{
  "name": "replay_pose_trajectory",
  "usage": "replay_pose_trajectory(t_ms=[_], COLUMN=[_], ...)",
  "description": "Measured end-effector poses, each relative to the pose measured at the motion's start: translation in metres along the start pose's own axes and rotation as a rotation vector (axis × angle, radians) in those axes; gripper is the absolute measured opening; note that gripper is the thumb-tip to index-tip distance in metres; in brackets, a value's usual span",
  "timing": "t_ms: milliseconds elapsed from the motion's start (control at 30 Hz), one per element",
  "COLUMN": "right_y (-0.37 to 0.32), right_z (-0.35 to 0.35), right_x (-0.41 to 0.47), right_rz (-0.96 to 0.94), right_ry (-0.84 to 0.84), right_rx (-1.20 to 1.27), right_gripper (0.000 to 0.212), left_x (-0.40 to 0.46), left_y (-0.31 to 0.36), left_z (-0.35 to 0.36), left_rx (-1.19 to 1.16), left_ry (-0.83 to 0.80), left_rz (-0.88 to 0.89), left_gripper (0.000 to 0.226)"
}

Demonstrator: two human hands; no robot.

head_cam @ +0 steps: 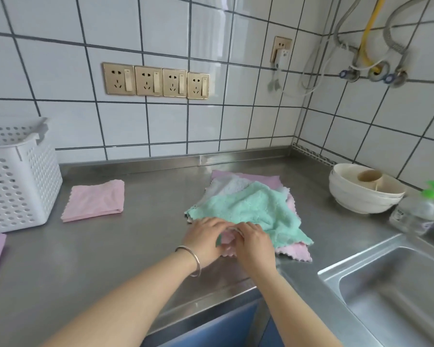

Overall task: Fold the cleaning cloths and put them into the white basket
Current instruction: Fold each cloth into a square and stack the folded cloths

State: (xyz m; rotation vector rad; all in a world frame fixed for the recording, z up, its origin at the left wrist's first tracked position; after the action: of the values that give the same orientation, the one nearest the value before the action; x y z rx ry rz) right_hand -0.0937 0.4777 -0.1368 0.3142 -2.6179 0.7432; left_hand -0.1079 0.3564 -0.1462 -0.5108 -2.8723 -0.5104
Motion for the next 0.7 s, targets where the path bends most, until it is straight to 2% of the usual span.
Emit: replay_pose_trajectory(t_ms=[67,100,200,300,367,467,533,667,700], right_y=[0.003,0.006,0.011,0.016,0.019,0.018,0.01,-0.022,-0.03], right_z=[-0.011,-0.02,-0.046,-0.067,-0.084,-0.1,-0.106,-0.108,-0.105], right_x=[-0.001,0.0,0.006,0.016,0.022,0.033,0.043,0.069,0.076], right_rz=[-0.059,-0.075,-0.069,0.012,0.088,0.186,0.199,0.177,0.18], right_ry=[-0.009,0.007,0.075,0.085,0.156,0.248,0.269,0.302,0.295], right_rx=[0.022,0.03,0.082,0.172,0.272,0.448,0.464,0.51,0.513], right_gripper=[0.032,0.03,0.025,0.021,0.017,0.017,0.017,0.019,0.021], left_x=[0.012,0.018,0.028,0.034,0.035,0.035,0.031,0.007,-0.001], left_y=[0.007,0.012,0.016,0.011,-0.002,-0.029,-0.046,-0.076,-0.086], left_z=[0.002,0.001,-0.002,-0.002,-0.005,-0.025,-0.05,-0.123,-0.14], left_rx=[-0.011,-0.024,-0.066,-0.1,-0.162,-0.223,-0.242,-0.356,-0.354], left_ry=[0.071,0.098,0.131,0.127,0.158,0.213,0.253,0.423,0.417], left_rz=[-0.007,-0.014,-0.04,-0.095,-0.151,-0.266,-0.324,-0.293,-0.296], left_gripper=[0.021,0.017,0.026,0.022,0.023,0.006,0.014,0.029,0.032])
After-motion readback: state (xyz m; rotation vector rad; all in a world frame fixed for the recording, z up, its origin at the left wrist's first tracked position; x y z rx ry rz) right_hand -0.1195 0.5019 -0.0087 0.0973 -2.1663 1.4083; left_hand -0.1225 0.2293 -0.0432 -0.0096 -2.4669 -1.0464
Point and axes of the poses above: each hand's wrist, its own x-axis towards the middle knuckle, its own z-axis out of the palm, y = z × x, the point moved 4 cm from there along x, towards the middle knuckle
